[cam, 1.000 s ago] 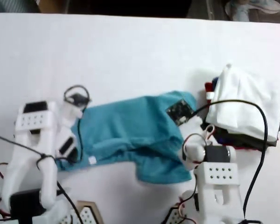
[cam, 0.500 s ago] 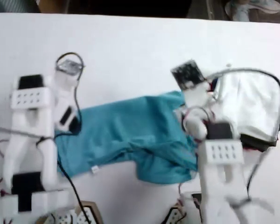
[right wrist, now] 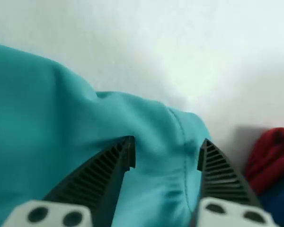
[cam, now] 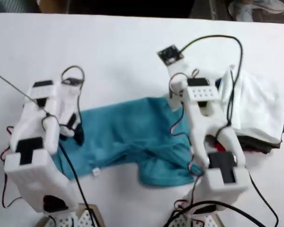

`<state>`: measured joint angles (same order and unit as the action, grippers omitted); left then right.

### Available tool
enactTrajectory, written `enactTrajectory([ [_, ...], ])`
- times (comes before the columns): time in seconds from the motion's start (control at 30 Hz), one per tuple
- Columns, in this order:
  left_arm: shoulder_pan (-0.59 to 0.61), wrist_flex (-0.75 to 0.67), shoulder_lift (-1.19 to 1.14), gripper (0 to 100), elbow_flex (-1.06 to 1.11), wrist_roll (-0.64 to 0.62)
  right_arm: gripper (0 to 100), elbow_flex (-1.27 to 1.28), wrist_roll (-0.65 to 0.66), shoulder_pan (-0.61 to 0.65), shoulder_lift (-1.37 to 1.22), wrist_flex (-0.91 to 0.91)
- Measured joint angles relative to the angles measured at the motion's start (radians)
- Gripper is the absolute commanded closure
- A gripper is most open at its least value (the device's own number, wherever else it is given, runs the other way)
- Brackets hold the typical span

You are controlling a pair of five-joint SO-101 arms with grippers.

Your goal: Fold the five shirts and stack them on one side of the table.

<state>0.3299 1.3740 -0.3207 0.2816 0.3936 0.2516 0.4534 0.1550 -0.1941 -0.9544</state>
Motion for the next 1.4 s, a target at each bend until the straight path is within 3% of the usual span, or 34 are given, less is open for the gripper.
enactTrajectory([
  [0.2,0.060,0.075,-0.163,77,-0.195,0.023,77.9,-0.080,0.000,-0.025,-0.120,-0.015],
  [0.53,0.077,0.354,-0.479,77,-0.779,0.025,77.7,-0.195,0.000,-0.124,-0.212,-0.054],
  [0.73,0.077,0.391,-0.537,77,-0.941,0.025,77.7,-0.310,0.000,-0.106,-0.212,-0.176],
  [0.93,0.078,0.391,-0.503,77,-0.973,0.025,77.6,-0.382,0.008,-0.048,-0.170,-0.374],
  [1.13,0.066,0.393,-0.324,77,-0.951,0.025,77.6,-0.365,0.089,-0.020,0.000,-0.509],
  [1.4,0.002,0.361,-0.140,77,-0.620,-0.058,77.6,0.032,0.127,0.012,0.302,-0.454],
])
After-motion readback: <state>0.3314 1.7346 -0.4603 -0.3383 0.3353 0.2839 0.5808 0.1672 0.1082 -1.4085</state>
